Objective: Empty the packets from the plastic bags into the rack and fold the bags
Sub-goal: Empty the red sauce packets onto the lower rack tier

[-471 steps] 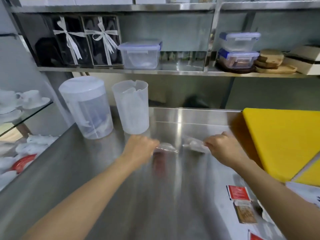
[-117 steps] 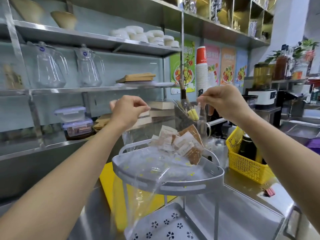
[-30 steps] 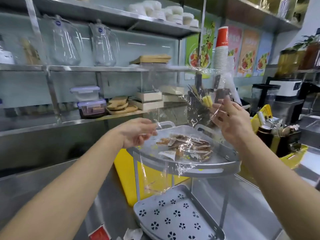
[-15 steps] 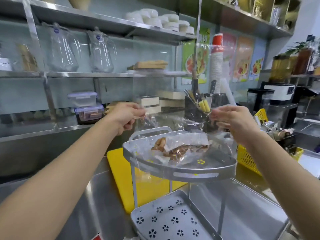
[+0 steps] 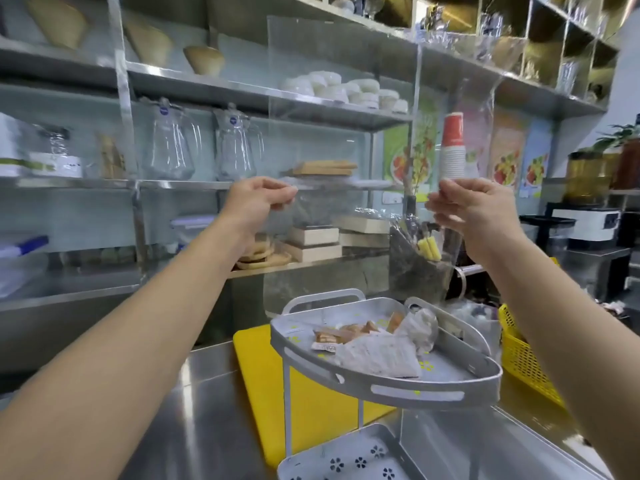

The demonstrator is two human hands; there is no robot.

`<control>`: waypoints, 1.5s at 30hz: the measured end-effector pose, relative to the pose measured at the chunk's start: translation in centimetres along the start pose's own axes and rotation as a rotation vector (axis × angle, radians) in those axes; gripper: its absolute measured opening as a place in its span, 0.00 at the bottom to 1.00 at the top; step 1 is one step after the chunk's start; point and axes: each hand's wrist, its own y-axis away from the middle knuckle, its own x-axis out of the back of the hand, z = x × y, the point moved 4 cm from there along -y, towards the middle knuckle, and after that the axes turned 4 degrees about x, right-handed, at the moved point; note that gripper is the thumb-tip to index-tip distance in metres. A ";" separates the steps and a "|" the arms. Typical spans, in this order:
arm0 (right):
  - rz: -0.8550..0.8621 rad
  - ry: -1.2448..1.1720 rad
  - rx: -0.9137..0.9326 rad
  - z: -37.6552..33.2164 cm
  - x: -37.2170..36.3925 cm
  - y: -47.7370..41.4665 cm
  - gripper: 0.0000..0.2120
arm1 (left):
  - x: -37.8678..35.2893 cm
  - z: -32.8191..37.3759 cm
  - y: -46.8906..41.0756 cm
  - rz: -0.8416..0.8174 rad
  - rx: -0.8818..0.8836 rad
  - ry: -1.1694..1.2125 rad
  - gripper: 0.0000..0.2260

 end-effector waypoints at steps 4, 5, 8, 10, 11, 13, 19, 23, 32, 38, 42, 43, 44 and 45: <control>-0.036 -0.025 0.026 -1.5 -2.2 0.1 0.05 | 3.1 1.9 0.6 -0.022 -0.097 -0.014 0.04; -0.050 -0.022 0.042 -2.0 -3.0 0.1 0.05 | 4.2 2.4 0.8 -0.008 -0.106 0.009 0.04; -0.098 -0.014 0.079 -3.0 -6.2 0.2 0.05 | 8.1 3.3 1.2 0.072 -0.144 0.050 0.06; -0.138 -0.038 0.083 -3.3 -8.8 0.6 0.05 | 10.9 3.5 1.9 0.136 -0.163 0.060 0.08; -0.161 -0.056 0.081 -3.2 -10.4 1.0 0.05 | 12.4 3.5 2.4 0.173 -0.161 0.065 0.09; -0.200 -0.071 0.057 -2.2 -13.9 2.3 0.07 | 15.7 3.0 3.6 0.260 -0.138 0.030 0.10; -0.355 -0.022 -0.124 5.6 -25.7 10.4 0.11 | 28.5 -4.9 9.7 0.462 0.092 -0.040 0.11; -0.560 0.003 -0.296 11.8 -33.5 20.1 0.11 | 37.7 -12.0 17.6 0.627 0.330 -0.153 0.10; -0.960 0.196 -0.658 23.7 -46.1 44.5 0.12 | 53.1 -22.7 38.6 0.886 0.743 -0.376 0.17; -1.174 0.454 -0.538 27.0 -49.8 55.0 0.17 | 58.0 -25.8 47.4 0.922 0.923 -0.602 0.15; -1.309 0.559 -0.481 27.4 -50.9 58.4 0.12 | 60.7 -29.4 52.5 0.896 1.122 -0.777 0.13; -1.355 0.591 -0.462 27.4 -51.0 58.9 0.11 | 61.1 -30.1 53.4 0.863 1.168 -0.823 0.13; -1.401 0.628 -0.440 27.4 -51.0 59.2 0.10 | 61.3 -30.7 54.0 0.821 1.207 -0.868 0.12; -1.439 0.659 -0.421 27.3 -51.1 59.4 0.08 | 61.3 -30.8 54.2 0.781 1.235 -0.914 0.11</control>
